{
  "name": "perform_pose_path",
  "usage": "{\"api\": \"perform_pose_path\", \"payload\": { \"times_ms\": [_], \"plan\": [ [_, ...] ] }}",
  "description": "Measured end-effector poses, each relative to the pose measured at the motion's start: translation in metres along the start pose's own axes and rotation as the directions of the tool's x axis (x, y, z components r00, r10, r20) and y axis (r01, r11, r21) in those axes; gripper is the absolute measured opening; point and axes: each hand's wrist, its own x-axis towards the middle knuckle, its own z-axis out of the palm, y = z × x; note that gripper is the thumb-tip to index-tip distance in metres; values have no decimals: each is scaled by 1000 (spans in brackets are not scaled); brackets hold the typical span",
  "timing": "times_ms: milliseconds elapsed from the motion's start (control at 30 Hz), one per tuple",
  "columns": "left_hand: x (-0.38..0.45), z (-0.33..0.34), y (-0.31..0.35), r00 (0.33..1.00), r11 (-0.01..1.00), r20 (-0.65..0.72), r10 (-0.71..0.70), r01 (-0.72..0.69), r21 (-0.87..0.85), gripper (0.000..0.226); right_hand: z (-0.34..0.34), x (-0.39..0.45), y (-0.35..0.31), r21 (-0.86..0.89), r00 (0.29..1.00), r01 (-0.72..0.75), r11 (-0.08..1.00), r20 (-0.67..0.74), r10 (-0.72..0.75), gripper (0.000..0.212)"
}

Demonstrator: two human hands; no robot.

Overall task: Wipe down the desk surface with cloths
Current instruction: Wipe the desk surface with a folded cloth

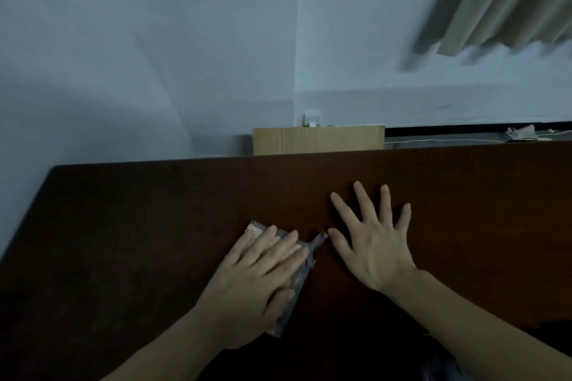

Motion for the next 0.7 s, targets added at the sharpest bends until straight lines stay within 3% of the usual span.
{"api": "perform_pose_path", "payload": {
  "times_ms": [167,233,367,500,700],
  "plan": [
    [49,-23,-55,958,960,-70,-280,277,-48,69,12,3,-10,-12,999,-34,999,-38,33,73],
    [76,-31,-74,926,930,-78,-369,366,-42,64,13,4,-10,-23,999,-23,999,-34,22,74],
    [113,-35,-83,891,899,-126,-436,425,-105,60,10,3,-12,-8,999,-25,1000,-29,25,76],
    [102,-37,-64,916,920,-96,-390,383,-85,61,9,2,-10,-10,999,-27,1000,-28,27,76],
    [24,-15,-38,997,998,-67,-43,40,-44,61,13,2,-14,-24,998,-35,999,-44,34,72]
  ]
}}
